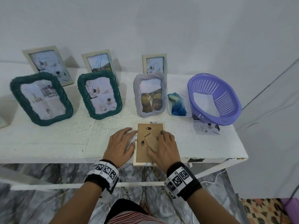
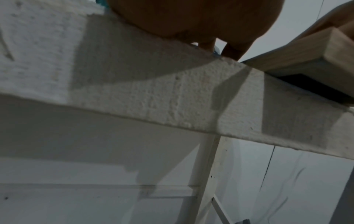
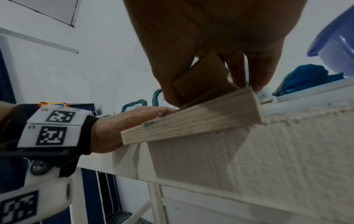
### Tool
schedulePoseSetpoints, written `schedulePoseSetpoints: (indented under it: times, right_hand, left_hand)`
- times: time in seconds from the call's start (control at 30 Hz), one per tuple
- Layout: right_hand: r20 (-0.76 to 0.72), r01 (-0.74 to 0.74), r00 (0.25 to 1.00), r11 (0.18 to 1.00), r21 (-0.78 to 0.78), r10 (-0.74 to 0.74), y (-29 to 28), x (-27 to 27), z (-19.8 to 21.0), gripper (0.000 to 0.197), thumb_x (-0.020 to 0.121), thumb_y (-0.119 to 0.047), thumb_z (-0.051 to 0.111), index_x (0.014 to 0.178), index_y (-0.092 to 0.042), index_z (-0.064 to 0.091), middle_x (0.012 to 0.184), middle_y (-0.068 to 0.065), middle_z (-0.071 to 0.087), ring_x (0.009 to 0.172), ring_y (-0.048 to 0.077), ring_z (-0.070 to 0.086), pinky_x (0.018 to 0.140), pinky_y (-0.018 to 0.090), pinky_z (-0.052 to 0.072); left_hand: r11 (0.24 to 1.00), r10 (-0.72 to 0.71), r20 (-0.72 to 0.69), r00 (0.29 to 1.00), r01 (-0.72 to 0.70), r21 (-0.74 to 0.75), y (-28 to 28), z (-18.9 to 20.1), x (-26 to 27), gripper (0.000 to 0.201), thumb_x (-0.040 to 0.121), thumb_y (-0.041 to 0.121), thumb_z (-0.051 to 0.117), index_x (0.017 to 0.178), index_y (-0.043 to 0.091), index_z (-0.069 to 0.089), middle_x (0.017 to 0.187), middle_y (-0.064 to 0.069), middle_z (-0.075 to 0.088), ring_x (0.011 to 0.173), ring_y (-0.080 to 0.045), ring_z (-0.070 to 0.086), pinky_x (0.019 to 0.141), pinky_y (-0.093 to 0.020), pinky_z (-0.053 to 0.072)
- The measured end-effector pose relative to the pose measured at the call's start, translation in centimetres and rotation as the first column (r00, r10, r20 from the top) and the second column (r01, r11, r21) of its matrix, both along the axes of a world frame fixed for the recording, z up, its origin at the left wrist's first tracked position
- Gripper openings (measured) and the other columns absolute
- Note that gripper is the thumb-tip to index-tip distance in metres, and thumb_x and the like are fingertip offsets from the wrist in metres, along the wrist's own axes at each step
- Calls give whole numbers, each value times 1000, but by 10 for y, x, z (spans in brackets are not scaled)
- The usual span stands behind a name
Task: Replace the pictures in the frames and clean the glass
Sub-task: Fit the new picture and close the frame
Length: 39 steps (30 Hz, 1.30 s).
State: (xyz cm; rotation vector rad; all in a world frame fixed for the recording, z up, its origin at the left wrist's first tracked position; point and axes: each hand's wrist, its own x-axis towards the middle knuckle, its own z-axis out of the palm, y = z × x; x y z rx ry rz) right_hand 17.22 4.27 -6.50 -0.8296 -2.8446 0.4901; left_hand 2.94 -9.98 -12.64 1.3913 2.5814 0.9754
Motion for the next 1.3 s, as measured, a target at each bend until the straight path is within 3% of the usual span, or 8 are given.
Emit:
schedulePoseSetpoints:
  times: [0.23, 0.5, 0.67, 0.8, 0.97, 1.07, 1.13, 1.3]
  right_hand:
    - [-86, 67, 993, 987, -145, -80, 19, 15, 24, 49, 85, -37, 63, 120, -5, 50, 139, 10, 42, 121, 25, 41, 103, 30, 36]
    - [113, 232, 970, 963, -138, -217, 82, 61, 21, 51, 84, -37, 65, 122, -7, 50, 135, 10, 46, 119, 27, 44, 100, 32, 35]
    - [182, 188, 969, 977, -102, -167, 80, 68, 3, 47, 85, -41, 62, 117, -8, 52, 128, 8, 50, 114, 25, 43, 98, 33, 39]
    - [192, 143, 972, 989, -20, -137, 75, 64, 0, 53, 86, -47, 60, 123, -9, 52, 135, 10, 47, 119, 29, 42, 101, 36, 39]
    - [30, 21, 999, 999, -24, -21, 56, 43, 9, 57, 86, -50, 59, 126, -12, 49, 141, 13, 41, 124, 33, 38, 102, 40, 37]
    - [145, -123, 981, 991, -59, 131, 38, 26, 6, 82, 79, -73, 46, 147, -32, 23, 157, 8, 19, 143, 28, 17, 114, 44, 25]
    - [240, -162, 953, 981, -109, 184, 30, 14, 1, 95, 74, -81, 46, 150, -43, 3, 161, 7, -2, 147, 28, 0, 118, 49, 15]
    - [353, -192, 913, 979, -70, 204, 23, -7, -8, 112, 63, -89, 47, 148, -44, -10, 159, 17, -13, 145, 38, -5, 116, 50, 5]
  left_hand:
    - [1000, 11, 15, 1000, -11, 9, -1, -2, 0, 48, 91, 40, 41, 135, 27, 56, 136, 1, 52, 124, -20, 47, 101, -42, 38]
    - [1000, 11, 19, 1000, -11, 2, 0, -5, -1, 48, 90, 44, 45, 134, 27, 55, 136, 1, 52, 125, -22, 48, 102, -44, 39]
    - [1000, 12, 15, 1000, -12, -5, 0, -5, 0, 48, 90, 44, 45, 134, 28, 54, 136, 0, 52, 125, -22, 48, 102, -45, 39]
    - [1000, 23, 12, 1000, -23, -2, -1, -5, 0, 48, 89, 44, 45, 133, 27, 56, 136, -1, 53, 125, -22, 48, 102, -44, 39]
    - [999, 37, 17, 999, -37, -5, 1, -3, 1, 48, 88, 45, 45, 132, 27, 56, 135, 0, 53, 125, -21, 48, 102, -44, 38]
    - [999, 42, 7, 999, -42, -10, 0, -3, 0, 49, 88, 46, 44, 132, 28, 56, 136, 1, 52, 125, -21, 47, 101, -42, 37]
    - [999, 44, 9, 999, -44, -12, 1, -3, 0, 49, 88, 46, 45, 132, 29, 56, 136, 2, 52, 126, -20, 46, 102, -40, 35]
    - [999, 51, 18, 999, -51, -17, 1, -3, 1, 50, 88, 46, 45, 133, 29, 56, 136, 2, 51, 126, -19, 45, 102, -38, 34]
